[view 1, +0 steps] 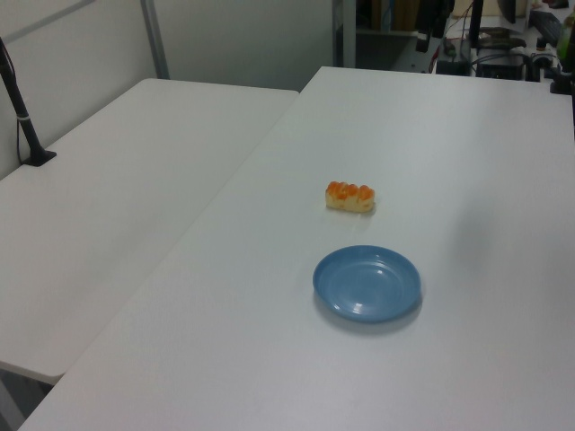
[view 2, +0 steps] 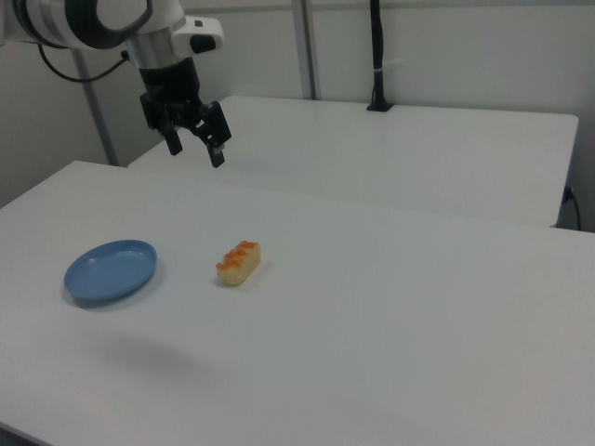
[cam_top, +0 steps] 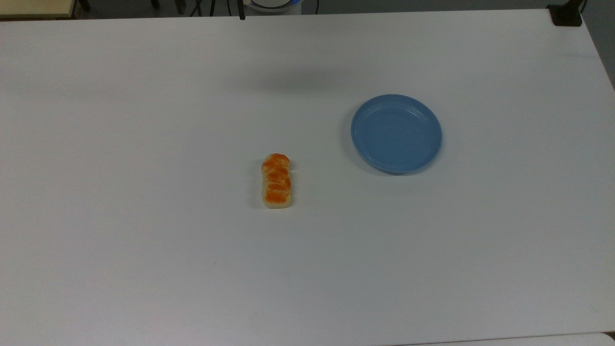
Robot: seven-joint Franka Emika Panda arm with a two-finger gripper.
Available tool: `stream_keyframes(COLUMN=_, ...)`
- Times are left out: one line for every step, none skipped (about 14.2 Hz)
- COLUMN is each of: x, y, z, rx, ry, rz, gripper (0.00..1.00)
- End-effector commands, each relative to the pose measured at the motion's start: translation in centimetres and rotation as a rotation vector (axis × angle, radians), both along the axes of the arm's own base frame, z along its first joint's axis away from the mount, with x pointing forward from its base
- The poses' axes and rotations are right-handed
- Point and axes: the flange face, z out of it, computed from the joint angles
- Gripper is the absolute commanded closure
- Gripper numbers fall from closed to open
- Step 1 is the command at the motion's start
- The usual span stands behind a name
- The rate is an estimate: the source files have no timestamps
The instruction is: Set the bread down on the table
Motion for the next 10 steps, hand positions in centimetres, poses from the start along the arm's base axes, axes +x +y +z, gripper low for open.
stream_keyframes(x=-1.0, y=-0.9, z=0.2, rx=-0.066, ry=0.039, rz=0.043, gripper=0.00)
stream_keyframes(x=-0.9, y=-1.2, z=0.1, rx=-0.086, ry=0.041, rz=0.062, gripper=0.00)
stream_keyframes(x=-1.0, y=-1.4, z=0.2, rx=-0.094, ry=0.044, rz=0.077, gripper=0.00)
stream_keyframes(x=-1.2, y=-1.7, z=0.4, rx=-0.091, ry=0.041, rz=0.077, gripper=0.00)
stream_keyframes(x=-1.2, y=-2.0, z=0.4, rx=-0.090, ry=0.042, rz=0.071, gripper=0.00)
stream_keyframes(x=-1.1, y=-1.9, z=0.3, rx=-0.088, ry=0.041, rz=0.061, gripper=0.00)
stream_keyframes(x=-1.1, y=-1.9, z=0.3, rx=-0.088, ry=0.036, rz=0.058, gripper=0.00)
stream_keyframes(x=-1.1, y=-2.1, z=0.3, rx=-0.088, ry=0.035, rz=0.061, gripper=0.00)
stream_keyframes(x=-1.1, y=-2.1, z=0.4, rx=-0.086, ry=0.033, rz=0.064, gripper=0.00)
stream_keyframes(x=-1.1, y=-2.0, z=0.3, rx=-0.083, ry=0.034, rz=0.063, gripper=0.00)
